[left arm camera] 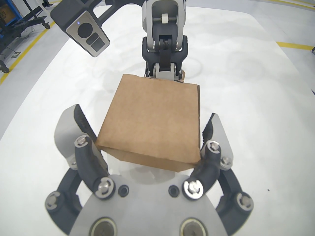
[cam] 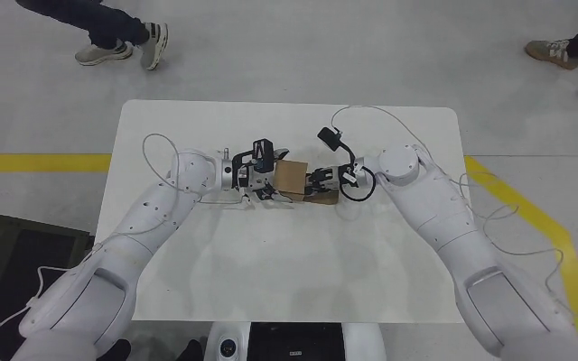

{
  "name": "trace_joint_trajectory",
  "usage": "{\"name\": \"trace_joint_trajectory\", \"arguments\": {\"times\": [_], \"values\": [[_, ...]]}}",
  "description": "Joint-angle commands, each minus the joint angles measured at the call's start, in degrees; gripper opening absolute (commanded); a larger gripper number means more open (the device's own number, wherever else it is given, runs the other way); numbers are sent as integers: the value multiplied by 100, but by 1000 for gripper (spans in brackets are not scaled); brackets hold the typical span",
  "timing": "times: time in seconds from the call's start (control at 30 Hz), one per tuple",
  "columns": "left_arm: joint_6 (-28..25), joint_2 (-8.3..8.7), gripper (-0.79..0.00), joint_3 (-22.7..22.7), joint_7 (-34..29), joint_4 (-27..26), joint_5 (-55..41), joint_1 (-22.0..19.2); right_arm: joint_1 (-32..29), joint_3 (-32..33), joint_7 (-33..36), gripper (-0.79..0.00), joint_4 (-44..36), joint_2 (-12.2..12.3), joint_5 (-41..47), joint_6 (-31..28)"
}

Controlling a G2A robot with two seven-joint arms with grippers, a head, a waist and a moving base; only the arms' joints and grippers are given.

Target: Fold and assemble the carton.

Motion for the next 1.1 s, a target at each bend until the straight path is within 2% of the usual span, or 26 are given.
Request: {"name": "trace_joint_trajectory", "arguments": {"times": [0.0, 0.27, 0.33, 0.47, 0.7, 0.9, 1.07], "values": [[3, 0, 0, -2, -7, -10, -2, 7, 31, -2, 6, -785, 72, -18, 19, -47], [3, 0, 0, -7, -21, -74, -2, 32, 56, 324, 53, -785, 60, 139, -175, 10], [7, 1, 0, -12, -19, -84, 0, 39, -7, 459, 77, -779, -43, 220, -266, 58], [16, 7, 0, -24, -13, -107, 9, 50, -201, 795, 95, -708, -336, 400, -405, 173], [42, 24, 0, -61, -9, -132, 24, 70, -722, 1547, 231, -723, -1144, 788, -849, 601], [44, 34, 0, -74, 0, -167, 43, 93, -1181, 1996, 296, -653, -1784, 1016, -1216, 950], [47, 37, 0, -81, -7, -191, 44, 111, -1292, 1984, 282, -610, -1862, 1055, -1350, 972]]}}
